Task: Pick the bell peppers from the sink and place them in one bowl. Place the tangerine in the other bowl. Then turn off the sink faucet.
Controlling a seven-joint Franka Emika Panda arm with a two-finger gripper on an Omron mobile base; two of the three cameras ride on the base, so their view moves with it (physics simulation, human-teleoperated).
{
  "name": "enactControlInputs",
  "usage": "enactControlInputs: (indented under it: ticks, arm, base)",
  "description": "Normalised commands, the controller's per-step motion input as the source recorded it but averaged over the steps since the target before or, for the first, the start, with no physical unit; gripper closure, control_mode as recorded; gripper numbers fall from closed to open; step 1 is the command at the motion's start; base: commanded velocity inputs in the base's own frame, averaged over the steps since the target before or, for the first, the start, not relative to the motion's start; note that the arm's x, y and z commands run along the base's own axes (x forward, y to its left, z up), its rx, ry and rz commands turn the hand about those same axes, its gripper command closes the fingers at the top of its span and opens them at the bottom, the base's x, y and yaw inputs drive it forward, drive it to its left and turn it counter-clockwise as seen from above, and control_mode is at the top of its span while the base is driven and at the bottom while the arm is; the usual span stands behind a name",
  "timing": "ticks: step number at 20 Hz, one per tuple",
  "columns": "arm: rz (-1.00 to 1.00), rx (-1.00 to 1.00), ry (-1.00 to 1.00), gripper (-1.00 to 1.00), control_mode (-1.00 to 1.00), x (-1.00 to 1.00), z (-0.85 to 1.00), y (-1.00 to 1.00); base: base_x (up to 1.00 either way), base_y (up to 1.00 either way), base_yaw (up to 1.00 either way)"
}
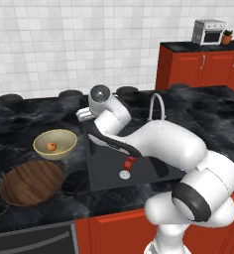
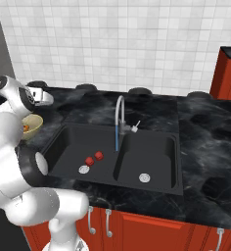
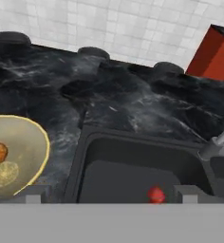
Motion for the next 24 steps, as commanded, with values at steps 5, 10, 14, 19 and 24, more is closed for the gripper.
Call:
enactControlInputs:
  ticks: [5, 10, 14, 19, 24]
  arm:
    - [-0.3, 0.05, 0.29, -1.0, -1.0, -0.33, 0.0, -0.92]
    - [-0.21, 0.05, 0.31, -1.0, -1.0, -0.03, 0.0, -0.67]
    - [-0.11, 0.03, 0.13, -1.0, -1.0, -0.12, -0.13, -0.47]
    - [-0.13, 0.04, 0.01, -1.0, -1.0, -0.2, -0.42, -0.39]
    - [-0.11, 0.06, 0.0, -1.0, -1.0, -0.16, -0.45, -0.38]
  base:
    - [0.0, 0.0, 0.0]
    - [0.0, 0.0, 0.0]
    - [0.0, 0.0, 0.0]
    - [0.0, 0.0, 0.0]
    - [0.0, 0.0, 0.0]
